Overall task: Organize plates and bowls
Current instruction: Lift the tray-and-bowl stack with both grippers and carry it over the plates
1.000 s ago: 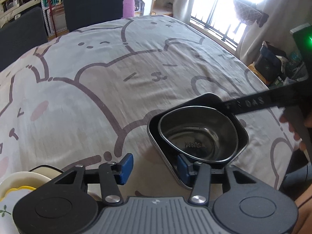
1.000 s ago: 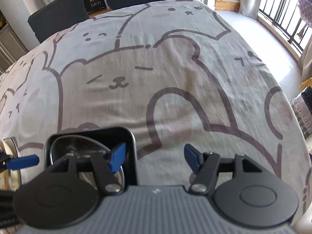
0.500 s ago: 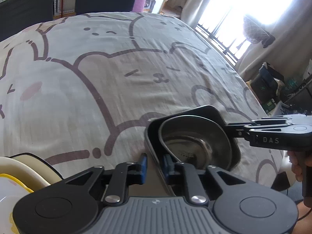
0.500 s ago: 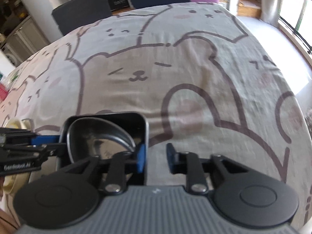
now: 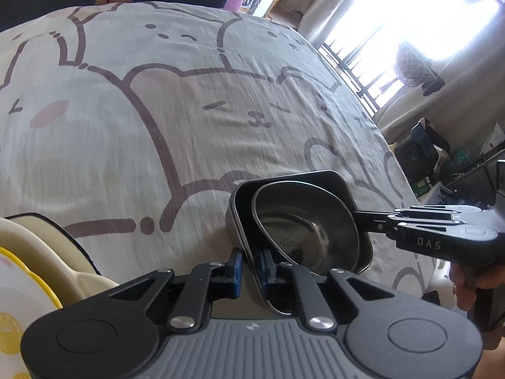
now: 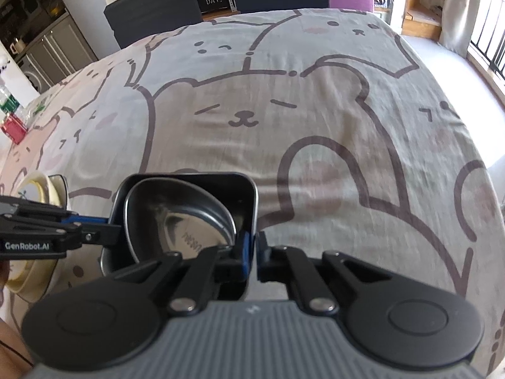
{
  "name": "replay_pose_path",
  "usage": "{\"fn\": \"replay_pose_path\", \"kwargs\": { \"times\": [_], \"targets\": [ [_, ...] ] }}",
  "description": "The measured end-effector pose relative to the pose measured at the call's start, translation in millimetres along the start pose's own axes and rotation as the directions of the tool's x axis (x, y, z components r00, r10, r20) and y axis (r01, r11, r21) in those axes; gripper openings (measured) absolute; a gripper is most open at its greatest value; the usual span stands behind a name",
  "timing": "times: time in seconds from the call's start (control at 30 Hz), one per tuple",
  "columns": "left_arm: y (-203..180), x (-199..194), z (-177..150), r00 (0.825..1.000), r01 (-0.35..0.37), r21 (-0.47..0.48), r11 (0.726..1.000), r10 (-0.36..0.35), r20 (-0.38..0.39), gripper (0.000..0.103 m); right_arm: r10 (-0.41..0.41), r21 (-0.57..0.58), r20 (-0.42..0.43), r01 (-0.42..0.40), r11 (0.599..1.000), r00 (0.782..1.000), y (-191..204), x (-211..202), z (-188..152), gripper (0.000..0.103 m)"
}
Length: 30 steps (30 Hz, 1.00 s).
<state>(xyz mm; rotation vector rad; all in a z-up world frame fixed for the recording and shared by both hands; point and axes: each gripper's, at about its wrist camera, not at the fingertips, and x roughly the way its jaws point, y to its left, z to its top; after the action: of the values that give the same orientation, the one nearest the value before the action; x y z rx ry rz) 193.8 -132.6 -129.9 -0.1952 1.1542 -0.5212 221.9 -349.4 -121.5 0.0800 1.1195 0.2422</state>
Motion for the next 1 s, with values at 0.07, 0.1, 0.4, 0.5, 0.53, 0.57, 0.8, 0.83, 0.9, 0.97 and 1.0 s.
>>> {"fn": "replay_pose_path", "kwargs": {
  "times": [0.07,0.1,0.4,0.5,0.53,0.57,0.8,0.83,0.9,0.97,1.0],
  "targets": [
    [-0.1,0.1,0.0,1.0,0.001,-0.002,1.0,-0.001,0.0,0.012,0.015,0.025,-0.009,-0.015,1.0,1.0,-3.8,1.1,0.3,0.005],
    [-0.2,0.3,-0.1,1.0,0.002,-0.004,1.0,-0.002,0.0,0.012,0.017,0.027,-0.012,-0.017,0.999,1.0,-4.2,1.7,0.1,0.005],
    [5.7,-2.4,0.1,0.999,0.025,-0.053,0.998,-0.024,0.023,0.012,0.041,0.024,0.02,-0.041,0.999,0.999,-5.0,-4.0,-4.3,0.006],
    [7.4,-6.1,1.4,0.998,0.043,-0.069,0.997,-0.04,0.044,0.012,0.075,0.05,0.056,-0.078,0.996,0.996,-11.9,-11.1,-6.1,0.006],
    [8.0,-8.3,1.9,0.997,0.051,-0.073,0.996,-0.047,0.053,0.012,0.087,0.054,0.065,-0.091,0.994,0.994,-13.7,-12.7,-6.3,0.006],
    [8.4,-10.1,2.5,0.997,0.058,-0.081,0.995,-0.053,0.061,0.012,0.098,0.056,0.073,-0.102,0.993,0.993,-15.6,-14.3,-6.8,0.006],
    [7.0,-34.4,8.7,0.986,0.111,-0.096,0.989,-0.097,0.139,0.012,0.137,0.101,0.15,-0.153,0.983,0.979,-24.2,-28.1,-4.4,0.006],
    [7.4,-37.9,9.1,0.984,0.115,-0.097,0.989,-0.1,0.15,0.012,0.143,0.106,0.163,-0.161,0.981,0.976,-24.8,-30.6,-3.9,0.006],
    [9.9,-46.3,9.7,0.979,0.126,-0.107,0.986,-0.106,0.175,0.012,0.157,0.102,0.197,-0.179,0.978,0.968,-23.5,-35.2,-2.6,0.006],
    [13.9,-54.5,9.9,0.973,0.144,-0.125,0.982,-0.118,0.199,0.012,0.179,0.104,0.233,-0.207,0.973,0.956,-21.4,-41.0,-1.5,0.006],
    [16.2,-59.6,10.1,0.969,0.154,-0.133,0.979,-0.124,0.213,0.012,0.188,0.105,0.248,-0.219,0.97,0.95,-19.9,-43.9,-1.0,0.006]
  ]
}}
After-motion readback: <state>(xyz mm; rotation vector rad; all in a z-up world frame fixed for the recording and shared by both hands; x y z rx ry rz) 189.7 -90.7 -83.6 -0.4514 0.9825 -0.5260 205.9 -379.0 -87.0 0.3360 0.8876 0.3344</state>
